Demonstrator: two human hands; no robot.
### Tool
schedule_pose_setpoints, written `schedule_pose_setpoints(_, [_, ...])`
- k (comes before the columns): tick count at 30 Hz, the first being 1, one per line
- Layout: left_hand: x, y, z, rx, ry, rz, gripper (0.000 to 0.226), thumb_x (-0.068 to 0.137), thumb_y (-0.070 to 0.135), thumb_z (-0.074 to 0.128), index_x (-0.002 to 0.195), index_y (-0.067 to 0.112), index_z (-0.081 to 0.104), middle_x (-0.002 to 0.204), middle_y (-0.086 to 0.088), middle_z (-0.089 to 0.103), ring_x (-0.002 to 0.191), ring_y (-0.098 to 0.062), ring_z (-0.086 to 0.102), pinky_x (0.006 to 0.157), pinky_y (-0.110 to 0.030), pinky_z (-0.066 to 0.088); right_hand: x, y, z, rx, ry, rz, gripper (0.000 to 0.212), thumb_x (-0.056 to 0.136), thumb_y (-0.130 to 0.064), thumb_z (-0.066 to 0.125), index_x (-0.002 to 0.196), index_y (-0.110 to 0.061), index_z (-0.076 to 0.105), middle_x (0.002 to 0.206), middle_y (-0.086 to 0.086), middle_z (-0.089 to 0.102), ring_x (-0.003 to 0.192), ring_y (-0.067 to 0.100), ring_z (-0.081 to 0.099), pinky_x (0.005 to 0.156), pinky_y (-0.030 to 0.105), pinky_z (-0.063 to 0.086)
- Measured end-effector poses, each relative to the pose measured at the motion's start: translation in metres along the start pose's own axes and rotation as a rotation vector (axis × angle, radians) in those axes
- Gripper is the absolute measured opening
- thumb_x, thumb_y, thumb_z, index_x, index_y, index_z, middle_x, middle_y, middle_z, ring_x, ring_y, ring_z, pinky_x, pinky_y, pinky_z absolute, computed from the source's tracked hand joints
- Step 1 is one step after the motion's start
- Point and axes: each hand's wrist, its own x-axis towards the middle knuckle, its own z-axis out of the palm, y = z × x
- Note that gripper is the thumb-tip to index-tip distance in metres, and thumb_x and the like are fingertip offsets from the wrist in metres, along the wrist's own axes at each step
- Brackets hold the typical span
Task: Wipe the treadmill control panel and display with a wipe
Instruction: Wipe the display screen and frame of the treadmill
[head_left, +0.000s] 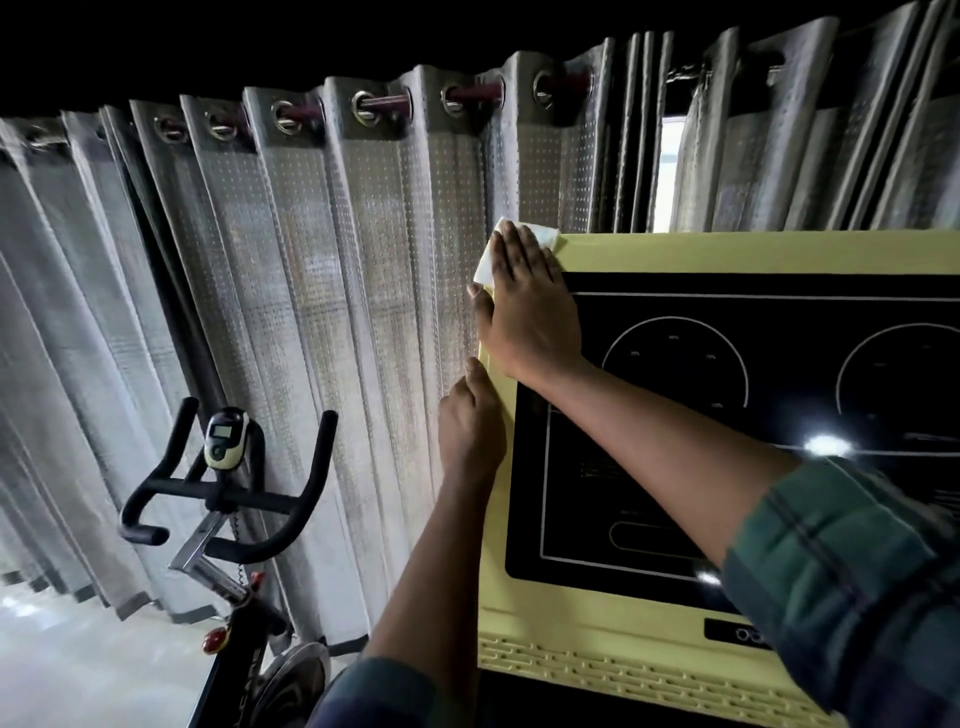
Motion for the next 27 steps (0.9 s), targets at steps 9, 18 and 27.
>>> schedule_pose_setpoints(9, [0.000, 0.007, -0.002, 0.076, -0.030, -0.004, 0.056, 0.107, 0.035, 0.019, 0.106, -0.002, 0.062, 0.106, -0.027, 0.066, 0.095, -0.043, 0.060, 0.072, -0.043, 0.038, -0.021, 0.037, -0.008, 0.021, 0.100, 0.165, 0.066, 0.103, -0.039, 0.032, 0.160, -0.008, 0.018, 0.169, 0.006, 0.013, 0.157, 0.018, 0.009, 0.127, 0.037, 0.013])
schedule_pose_setpoints(18, [-0.001, 0.007, 0.000, -0.008, 0.029, -0.016, 0.060, 0.107, 0.041, 0.023, 0.096, 0.001, 0.067, 0.101, -0.027, 0.067, 0.092, -0.041, 0.060, 0.068, -0.039, 0.036, -0.009, 0.021, -0.004, 0.032, 0.135, 0.281, 0.067, 0.104, -0.041, 0.030, 0.159, -0.006, 0.015, 0.169, 0.010, 0.011, 0.157, 0.023, 0.006, 0.128, 0.040, 0.008])
schedule_pose_setpoints(27, [-0.003, 0.010, -0.002, 0.007, 0.008, -0.023, 0.066, 0.104, 0.048, 0.019, 0.090, 0.002, 0.065, 0.096, -0.027, 0.067, 0.088, -0.042, 0.060, 0.075, -0.048, 0.047, -0.001, 0.030, -0.005, -0.013, 0.062, 0.008, 0.064, 0.105, -0.042, 0.029, 0.160, -0.010, 0.018, 0.168, 0.007, 0.015, 0.156, 0.021, 0.010, 0.127, 0.039, 0.011])
